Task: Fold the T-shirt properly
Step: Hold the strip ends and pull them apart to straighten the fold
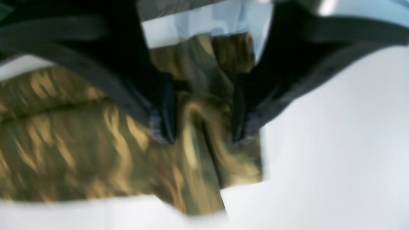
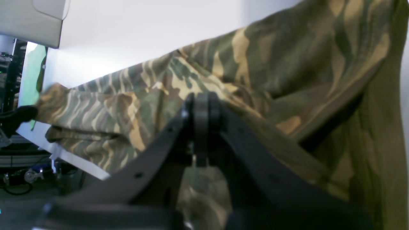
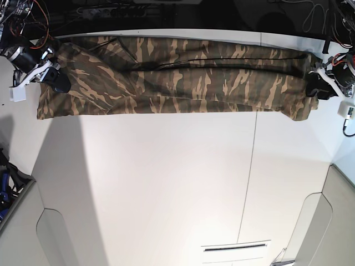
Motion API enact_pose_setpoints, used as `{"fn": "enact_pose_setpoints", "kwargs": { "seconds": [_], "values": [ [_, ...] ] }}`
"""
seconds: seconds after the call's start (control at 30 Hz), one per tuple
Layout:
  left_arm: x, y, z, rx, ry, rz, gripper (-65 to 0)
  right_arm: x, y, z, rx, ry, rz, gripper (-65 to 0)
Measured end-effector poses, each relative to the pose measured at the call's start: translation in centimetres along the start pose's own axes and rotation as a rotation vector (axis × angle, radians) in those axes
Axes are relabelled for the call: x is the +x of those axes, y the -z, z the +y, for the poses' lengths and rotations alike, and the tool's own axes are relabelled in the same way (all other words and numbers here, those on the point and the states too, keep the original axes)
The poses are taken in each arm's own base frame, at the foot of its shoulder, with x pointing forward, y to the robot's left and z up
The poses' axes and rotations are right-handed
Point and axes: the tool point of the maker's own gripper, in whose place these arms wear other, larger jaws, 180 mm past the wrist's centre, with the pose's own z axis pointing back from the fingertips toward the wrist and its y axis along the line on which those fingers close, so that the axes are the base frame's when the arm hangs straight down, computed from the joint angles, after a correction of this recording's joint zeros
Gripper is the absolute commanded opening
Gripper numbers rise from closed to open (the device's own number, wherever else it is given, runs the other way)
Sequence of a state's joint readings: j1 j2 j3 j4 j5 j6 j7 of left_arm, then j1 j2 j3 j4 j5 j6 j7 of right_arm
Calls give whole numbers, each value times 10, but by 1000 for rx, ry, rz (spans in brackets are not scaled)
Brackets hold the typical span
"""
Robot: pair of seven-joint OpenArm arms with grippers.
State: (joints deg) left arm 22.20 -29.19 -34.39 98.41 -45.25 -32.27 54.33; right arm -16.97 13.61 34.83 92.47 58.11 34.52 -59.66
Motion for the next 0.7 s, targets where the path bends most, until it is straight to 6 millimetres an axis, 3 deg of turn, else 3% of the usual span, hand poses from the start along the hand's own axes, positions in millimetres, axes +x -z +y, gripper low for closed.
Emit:
{"fn": "enact_pose_setpoints", "kwargs": {
  "seconds": [0.1, 0.27, 0.43, 0.53, 0.7],
  "values": [
    [0, 1, 22, 105, -47, -21, -319, 0, 0, 0, 0, 0, 0, -650],
    [-3, 3, 22, 92, -78, -26, -318, 0, 0, 0, 0, 0, 0, -650],
    [-26, 9, 34, 102, -141, 23, -200, 0, 0, 0, 0, 0, 0, -650],
    [-49, 16, 41, 86, -200, 57, -198, 0, 0, 0, 0, 0, 0, -650],
    [-49, 23, 40, 25, -286, 16, -198, 0, 0, 0, 0, 0, 0, -650]
  ]
}}
